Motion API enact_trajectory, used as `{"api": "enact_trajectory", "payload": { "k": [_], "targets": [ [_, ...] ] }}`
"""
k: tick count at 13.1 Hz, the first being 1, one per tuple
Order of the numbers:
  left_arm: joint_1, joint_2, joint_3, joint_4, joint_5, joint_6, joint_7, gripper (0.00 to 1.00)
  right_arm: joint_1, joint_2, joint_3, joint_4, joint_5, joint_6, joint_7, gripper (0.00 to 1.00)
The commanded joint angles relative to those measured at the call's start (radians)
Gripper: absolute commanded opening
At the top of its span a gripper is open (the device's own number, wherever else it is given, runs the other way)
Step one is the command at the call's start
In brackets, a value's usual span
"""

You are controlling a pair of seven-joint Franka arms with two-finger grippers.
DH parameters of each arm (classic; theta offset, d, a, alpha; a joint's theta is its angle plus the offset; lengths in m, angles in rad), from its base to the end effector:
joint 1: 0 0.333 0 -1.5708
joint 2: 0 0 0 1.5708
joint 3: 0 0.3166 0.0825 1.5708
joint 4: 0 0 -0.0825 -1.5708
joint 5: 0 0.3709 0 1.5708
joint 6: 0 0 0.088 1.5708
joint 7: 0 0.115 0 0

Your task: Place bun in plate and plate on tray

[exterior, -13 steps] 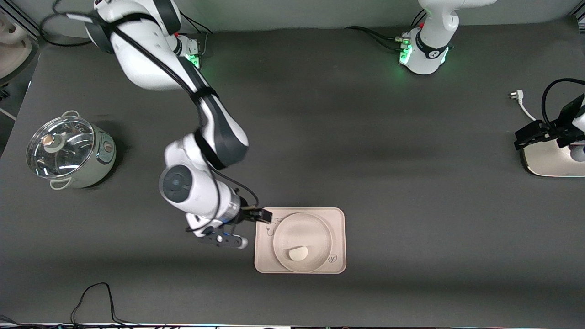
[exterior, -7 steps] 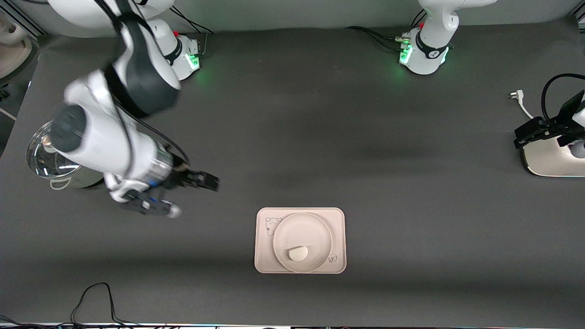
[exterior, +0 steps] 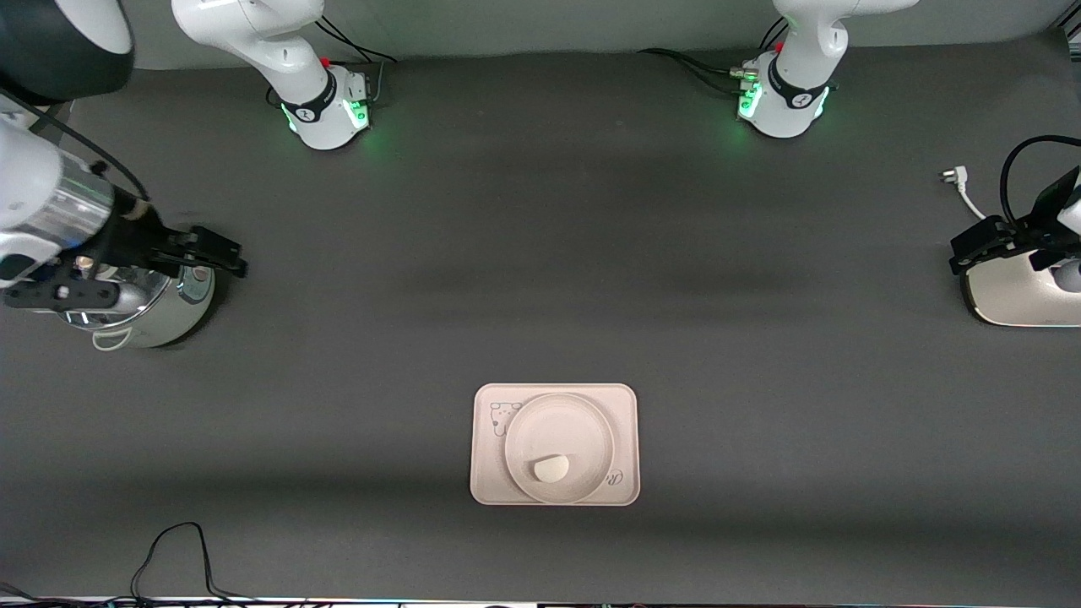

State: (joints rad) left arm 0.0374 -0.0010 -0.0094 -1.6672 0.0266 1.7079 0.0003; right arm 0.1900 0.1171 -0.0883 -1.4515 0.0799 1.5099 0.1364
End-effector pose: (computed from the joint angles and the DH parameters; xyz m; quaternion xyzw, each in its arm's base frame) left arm 0.5517 0.0182 0.5853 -0.9996 -0.0123 -0.0207 0.0135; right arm 0.5664 0.0706 0.6017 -0.9988 0.0159 0.0330 0.0311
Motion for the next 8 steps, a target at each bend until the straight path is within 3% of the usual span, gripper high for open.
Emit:
{"api": "enact_trajectory", "payload": {
  "k": [1,8],
  "targets": [
    [-0.01,-0.005,0.005,0.007,0.001,-0.011,-0.006,1.0,-0.073,-0.063,0.028,-0.087,-0.051,0.001,-0.089,1.0],
    [-0.007,0.0,0.005,0.007,-0.001,-0.008,-0.003,1.0,-0.089,-0.071,-0.033,-0.122,-0.057,0.032,-0.146,1.0]
  ]
}}
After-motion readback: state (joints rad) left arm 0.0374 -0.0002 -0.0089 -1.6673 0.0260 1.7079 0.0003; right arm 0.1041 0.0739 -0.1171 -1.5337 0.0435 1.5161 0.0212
